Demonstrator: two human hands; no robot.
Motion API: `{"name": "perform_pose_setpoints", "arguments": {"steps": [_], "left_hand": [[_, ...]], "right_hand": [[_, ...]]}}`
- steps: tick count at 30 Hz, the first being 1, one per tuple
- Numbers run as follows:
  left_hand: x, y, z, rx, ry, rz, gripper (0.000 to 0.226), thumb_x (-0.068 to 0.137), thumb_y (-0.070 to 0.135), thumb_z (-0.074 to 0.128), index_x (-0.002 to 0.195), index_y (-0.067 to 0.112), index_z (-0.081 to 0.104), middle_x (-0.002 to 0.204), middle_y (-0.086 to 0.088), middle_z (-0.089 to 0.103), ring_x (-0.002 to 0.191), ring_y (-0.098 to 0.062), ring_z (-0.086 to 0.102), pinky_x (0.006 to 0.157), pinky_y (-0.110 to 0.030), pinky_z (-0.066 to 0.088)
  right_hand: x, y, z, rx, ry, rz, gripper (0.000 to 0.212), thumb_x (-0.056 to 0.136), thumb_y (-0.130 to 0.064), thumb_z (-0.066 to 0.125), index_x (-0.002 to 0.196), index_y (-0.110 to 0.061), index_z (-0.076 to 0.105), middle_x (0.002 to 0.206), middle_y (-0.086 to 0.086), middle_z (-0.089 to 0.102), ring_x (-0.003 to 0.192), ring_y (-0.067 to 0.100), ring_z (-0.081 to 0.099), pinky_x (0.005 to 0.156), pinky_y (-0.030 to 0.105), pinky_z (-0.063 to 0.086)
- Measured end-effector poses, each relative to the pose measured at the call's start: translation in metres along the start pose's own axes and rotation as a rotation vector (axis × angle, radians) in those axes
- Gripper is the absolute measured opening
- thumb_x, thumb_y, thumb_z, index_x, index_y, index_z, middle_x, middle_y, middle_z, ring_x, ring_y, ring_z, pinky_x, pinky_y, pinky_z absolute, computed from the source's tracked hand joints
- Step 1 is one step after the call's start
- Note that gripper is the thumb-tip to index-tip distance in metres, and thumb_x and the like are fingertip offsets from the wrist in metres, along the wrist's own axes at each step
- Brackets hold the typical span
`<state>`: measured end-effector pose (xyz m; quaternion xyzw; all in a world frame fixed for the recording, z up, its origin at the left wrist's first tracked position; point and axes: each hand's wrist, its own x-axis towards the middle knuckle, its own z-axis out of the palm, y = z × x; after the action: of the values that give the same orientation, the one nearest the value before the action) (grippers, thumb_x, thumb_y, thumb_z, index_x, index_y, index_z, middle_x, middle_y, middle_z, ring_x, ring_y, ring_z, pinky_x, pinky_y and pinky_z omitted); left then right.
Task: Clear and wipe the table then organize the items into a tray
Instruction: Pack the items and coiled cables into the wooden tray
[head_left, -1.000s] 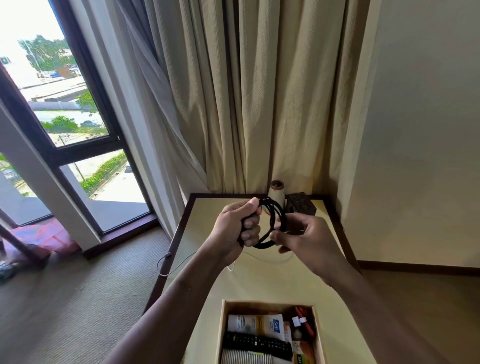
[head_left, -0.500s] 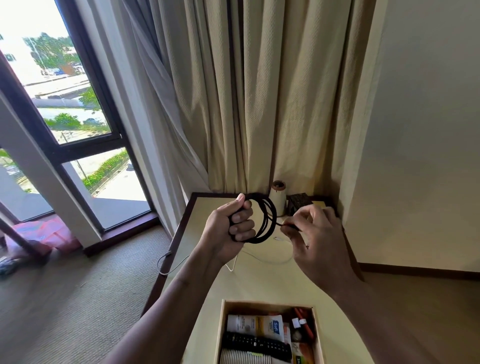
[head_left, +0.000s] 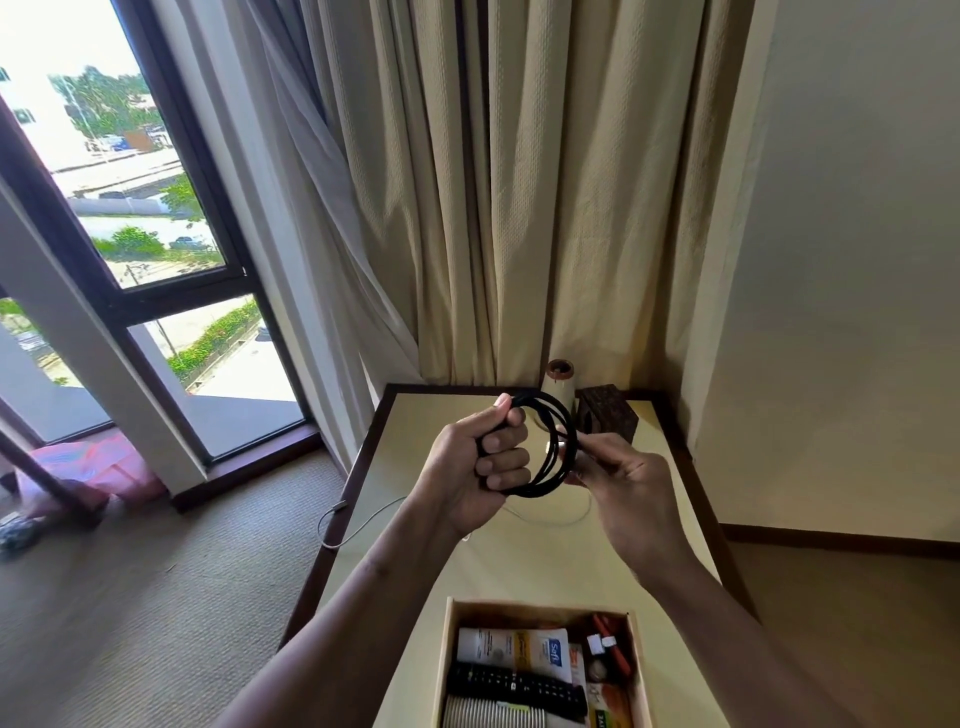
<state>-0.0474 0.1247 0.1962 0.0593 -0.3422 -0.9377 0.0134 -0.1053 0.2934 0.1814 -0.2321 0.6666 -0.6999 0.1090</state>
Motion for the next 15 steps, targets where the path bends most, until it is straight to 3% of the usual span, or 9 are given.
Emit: {"name": "perform_pose_setpoints", "arguments": {"steps": [7,12,15], "left_hand": [[0.003,-0.004,0.003,0.032,-0.009,-0.007,0.024,0.103,0.025,0.052,0.085,0.011,0.058,0.054,0.008,0.036,0.037,-0.002,0.03,0.035,-0.017,0.027],[0.004,-0.003,0.006,0.139,0.044,0.036,0.029,0.107,0.026,0.049,0.083,0.01,0.058,0.053,0.007,0.035,0.036,-0.003,0.029,0.034,-0.017,0.027],[0.004,-0.009,0.007,0.229,0.077,0.055,0.03,0.108,0.026,0.049,0.083,0.01,0.058,0.055,0.005,0.034,0.038,-0.004,0.029,0.036,-0.019,0.027]], "right_hand": [[0.0,-0.008,-0.001,0.341,0.084,0.218,0.026,0.091,0.011,0.059,0.094,-0.009,0.076,0.093,0.009,0.079,0.089,0.022,0.075,0.069,0.023,0.06],[-0.002,-0.014,-0.007,0.518,0.003,0.344,0.03,0.098,0.009,0.047,0.11,0.001,0.073,0.11,0.019,0.076,0.105,0.029,0.073,0.082,0.034,0.057],[-0.005,-0.016,-0.006,0.442,0.009,0.288,0.022,0.099,-0.01,0.056,0.11,-0.001,0.074,0.107,0.018,0.076,0.105,0.03,0.072,0.086,0.038,0.056]]}}
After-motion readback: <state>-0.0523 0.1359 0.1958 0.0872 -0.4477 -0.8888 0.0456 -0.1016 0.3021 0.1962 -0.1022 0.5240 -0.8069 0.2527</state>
